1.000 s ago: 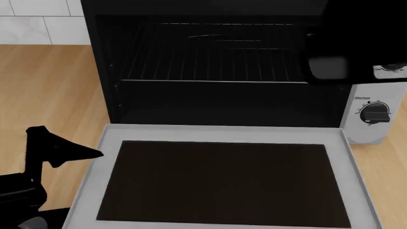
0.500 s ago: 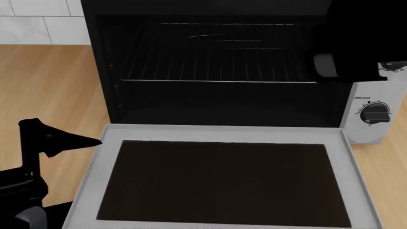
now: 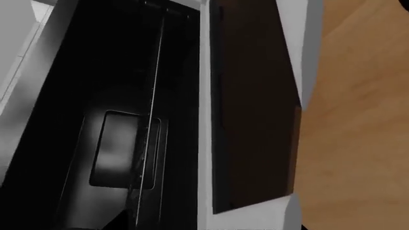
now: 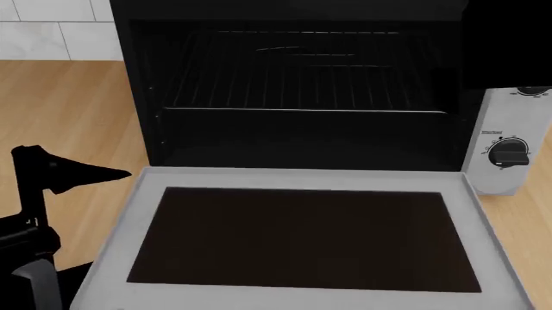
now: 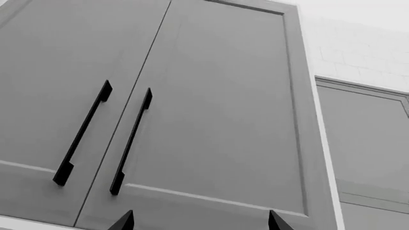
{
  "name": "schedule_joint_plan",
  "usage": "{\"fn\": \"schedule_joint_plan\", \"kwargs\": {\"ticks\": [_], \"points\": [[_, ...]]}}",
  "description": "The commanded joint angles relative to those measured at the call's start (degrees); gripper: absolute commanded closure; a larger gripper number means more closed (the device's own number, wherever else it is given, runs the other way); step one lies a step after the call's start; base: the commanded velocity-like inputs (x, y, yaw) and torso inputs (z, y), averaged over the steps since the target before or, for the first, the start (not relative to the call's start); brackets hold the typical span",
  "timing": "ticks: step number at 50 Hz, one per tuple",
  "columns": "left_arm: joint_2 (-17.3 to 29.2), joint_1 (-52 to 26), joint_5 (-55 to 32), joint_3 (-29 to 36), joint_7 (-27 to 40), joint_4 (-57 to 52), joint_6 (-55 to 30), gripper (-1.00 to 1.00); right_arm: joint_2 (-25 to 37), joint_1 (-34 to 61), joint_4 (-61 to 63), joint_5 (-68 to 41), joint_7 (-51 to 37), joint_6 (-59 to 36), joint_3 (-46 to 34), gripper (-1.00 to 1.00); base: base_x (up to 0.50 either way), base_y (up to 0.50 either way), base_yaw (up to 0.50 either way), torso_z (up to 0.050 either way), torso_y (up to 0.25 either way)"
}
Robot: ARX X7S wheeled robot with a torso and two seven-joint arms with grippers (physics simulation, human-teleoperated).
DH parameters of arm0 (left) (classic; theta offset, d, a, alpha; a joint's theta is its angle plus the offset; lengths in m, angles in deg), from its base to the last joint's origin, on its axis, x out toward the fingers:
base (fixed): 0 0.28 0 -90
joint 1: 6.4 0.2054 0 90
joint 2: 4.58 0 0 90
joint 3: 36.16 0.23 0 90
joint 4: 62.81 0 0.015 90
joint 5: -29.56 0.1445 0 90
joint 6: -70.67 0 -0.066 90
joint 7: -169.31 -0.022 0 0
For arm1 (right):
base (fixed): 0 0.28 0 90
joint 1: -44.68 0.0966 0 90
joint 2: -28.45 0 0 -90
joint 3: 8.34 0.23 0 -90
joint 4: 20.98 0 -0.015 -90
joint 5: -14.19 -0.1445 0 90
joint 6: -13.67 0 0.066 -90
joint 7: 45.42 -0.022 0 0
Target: Close the toaster oven door.
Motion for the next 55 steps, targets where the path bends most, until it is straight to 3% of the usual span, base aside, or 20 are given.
{"fn": "schedule_joint_plan", "kwargs": {"ticks": [1, 23, 33, 55], "points": [[-1.9, -1.3, -5.3, -3.5, 3.1, -2.7, -1.8, -1.0, -0.1, -0.3, 0.1, 0.2, 0.1, 0.3, -0.1, -1.0, 0.0, 0.0, -0.01, 0.0, 0.0], [-3.4, -2.2, -7.6, -5.6, 6.2, -0.9, 1.4, -1.0, 0.3, 0.7, 0.0, -0.5, -0.8, 0.5, -1.0, -1.0, 0.0, 0.0, 0.0, 0.0, 0.001], [-3.7, 0.2, -12.3, -8.2, 8.4, -4.4, -5.6, -1.0, 0.2, 1.3, -0.2, -0.4, -0.7, 0.6, -1.4, -1.0, 0.0, 0.0, 0.0, 0.002, 0.002], [-4.8, 5.5, -15.1, -11.5, 14.9, -6.6, -12.4, -1.0, 0.9, 1.6, 0.1, -1.7, -1.6, 1.4, -1.4, -1.0, 0.0, 0.0, 0.0, 0.0, 0.001]]}}
